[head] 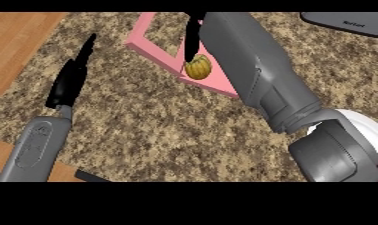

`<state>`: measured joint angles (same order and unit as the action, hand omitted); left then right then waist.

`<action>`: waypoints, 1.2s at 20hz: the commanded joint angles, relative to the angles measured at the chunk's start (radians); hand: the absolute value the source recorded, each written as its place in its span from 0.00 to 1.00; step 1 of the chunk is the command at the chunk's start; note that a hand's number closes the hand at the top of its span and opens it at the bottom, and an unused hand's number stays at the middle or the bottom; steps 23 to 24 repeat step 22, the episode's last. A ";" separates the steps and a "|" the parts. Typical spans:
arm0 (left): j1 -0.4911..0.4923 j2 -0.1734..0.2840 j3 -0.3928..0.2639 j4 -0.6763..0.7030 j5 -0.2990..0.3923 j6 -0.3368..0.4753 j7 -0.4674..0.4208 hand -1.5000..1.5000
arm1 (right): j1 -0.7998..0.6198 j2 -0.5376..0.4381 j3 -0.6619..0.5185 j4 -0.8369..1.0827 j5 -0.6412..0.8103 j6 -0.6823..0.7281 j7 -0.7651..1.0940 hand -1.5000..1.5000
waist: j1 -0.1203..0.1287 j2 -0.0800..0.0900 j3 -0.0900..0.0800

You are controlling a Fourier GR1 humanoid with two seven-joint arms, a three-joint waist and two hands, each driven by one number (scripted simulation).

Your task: Pick the squash from the plate and place it in the cardboard box

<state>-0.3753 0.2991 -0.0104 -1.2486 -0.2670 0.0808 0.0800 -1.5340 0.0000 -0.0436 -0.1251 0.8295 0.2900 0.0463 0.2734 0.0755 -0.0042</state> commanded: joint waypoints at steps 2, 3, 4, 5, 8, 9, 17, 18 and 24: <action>0.008 0.009 0.015 -0.005 0.001 0.009 0.010 0.50 | -0.054 0.000 -0.071 -0.007 -0.069 -0.022 0.033 0.00 | -0.027 -0.006 0.001; 0.017 0.012 0.022 -0.007 0.007 0.008 0.008 0.50 | -0.066 0.000 -0.080 -0.007 -0.076 -0.027 0.045 0.00 | -0.038 -0.012 0.000; 0.007 -0.005 0.016 0.001 -0.005 0.029 0.004 0.50 | -0.091 0.000 -0.090 -0.010 -0.085 -0.020 0.057 0.00 | -0.050 -0.007 -0.001; 0.004 0.029 0.040 0.013 0.003 0.015 -0.007 0.50 | -0.092 0.000 -0.095 -0.011 -0.089 -0.045 0.066 0.00 | -0.048 -0.003 -0.001; 0.024 0.015 0.034 0.007 0.003 0.023 -0.005 0.50 | -0.118 -0.048 -0.098 -0.008 -0.084 -0.026 0.070 0.00 | -0.066 -0.003 -0.001; 0.020 0.012 0.033 0.001 -0.004 0.033 0.012 0.50 | -0.141 -0.066 -0.097 -0.005 -0.083 0.001 0.076 0.00 | -0.079 -0.011 0.000; 0.049 0.011 0.039 -0.011 -0.002 0.042 -0.003 0.50 | -0.216 -0.183 -0.097 0.008 -0.074 0.100 0.061 0.00 | -0.076 -0.004 -0.001; 0.043 0.015 0.035 -0.011 -0.004 0.033 -0.003 0.50 | -0.224 -0.216 -0.100 0.012 -0.076 0.137 0.049 0.00 | -0.083 -0.002 -0.001; 0.044 0.024 0.046 -0.013 0.005 0.028 -0.014 0.50 | -0.250 -0.264 -0.078 0.037 -0.054 0.239 0.041 0.00 | -0.078 0.003 -0.002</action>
